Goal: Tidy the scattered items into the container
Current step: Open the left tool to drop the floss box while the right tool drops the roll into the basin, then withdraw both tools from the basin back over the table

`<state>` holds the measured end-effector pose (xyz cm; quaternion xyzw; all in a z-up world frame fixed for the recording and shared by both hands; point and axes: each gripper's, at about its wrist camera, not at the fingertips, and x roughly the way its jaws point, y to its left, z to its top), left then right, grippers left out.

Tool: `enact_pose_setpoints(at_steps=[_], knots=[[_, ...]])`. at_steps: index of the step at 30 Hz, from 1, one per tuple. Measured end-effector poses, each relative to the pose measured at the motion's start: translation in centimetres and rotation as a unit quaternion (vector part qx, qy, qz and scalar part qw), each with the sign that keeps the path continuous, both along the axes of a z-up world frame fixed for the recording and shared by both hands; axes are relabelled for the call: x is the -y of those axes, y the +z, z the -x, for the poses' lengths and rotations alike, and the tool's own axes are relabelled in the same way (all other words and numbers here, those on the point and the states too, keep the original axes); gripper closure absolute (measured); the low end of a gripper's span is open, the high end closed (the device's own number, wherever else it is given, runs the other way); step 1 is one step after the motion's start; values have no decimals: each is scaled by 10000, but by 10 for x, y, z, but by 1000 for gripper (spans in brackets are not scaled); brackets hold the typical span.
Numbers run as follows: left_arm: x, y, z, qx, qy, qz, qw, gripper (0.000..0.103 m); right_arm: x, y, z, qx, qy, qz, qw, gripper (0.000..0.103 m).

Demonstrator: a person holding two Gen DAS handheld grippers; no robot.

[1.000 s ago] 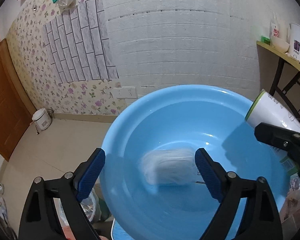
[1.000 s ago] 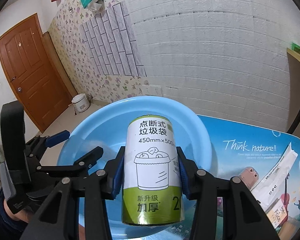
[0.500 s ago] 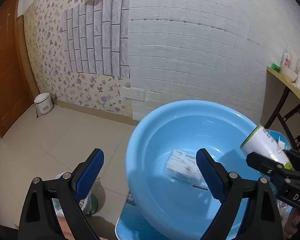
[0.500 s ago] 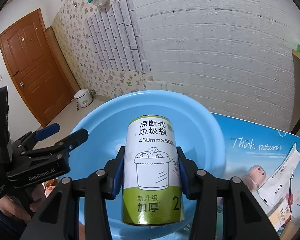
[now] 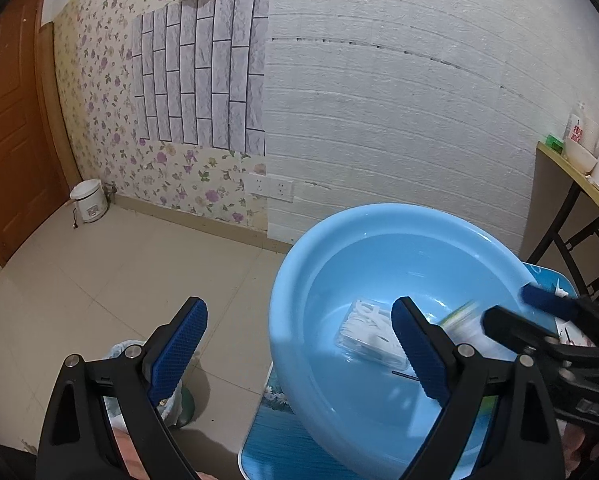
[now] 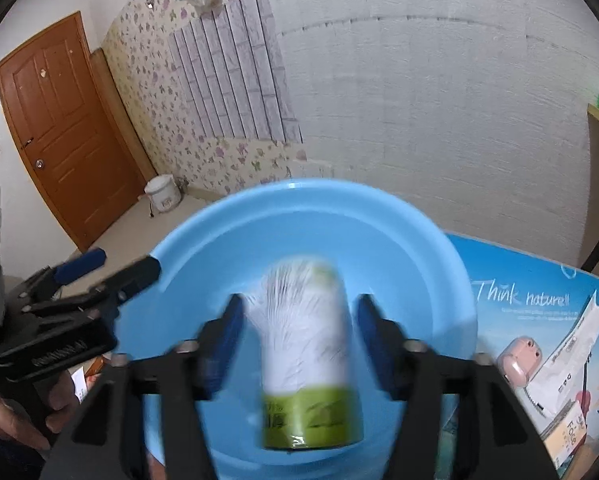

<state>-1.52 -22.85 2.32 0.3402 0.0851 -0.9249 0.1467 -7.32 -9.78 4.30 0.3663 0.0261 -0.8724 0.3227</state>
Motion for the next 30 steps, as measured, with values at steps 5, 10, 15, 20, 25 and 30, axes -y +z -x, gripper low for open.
enact_pose_setpoints(at_steps=[5, 10, 15, 20, 25, 30], knots=[[-1, 1, 0, 10, -13, -15, 10000, 9, -2, 10, -7, -249, 0, 29, 9997, 15], [-2, 4, -3, -40, 22, 1, 10000, 9, -10, 8, -4, -82, -138, 93, 9998, 15], [-5, 4, -2, -30, 9, 9, 10000, 9, -15, 13, -8, -85, -225, 179, 9995, 15], [-14, 5, -2, -33, -76, 17, 10000, 9, -32, 17, -14, -161, -412, 187, 9988, 15], [-27, 8, -1, -46, -189, 33, 9998, 9, -52, 14, -10, -59, -664, 210, 9976, 15], [-39, 9, -2, -74, -271, 27, 9996, 6, -71, 9, -9, 70, -787, 275, 9965, 15]])
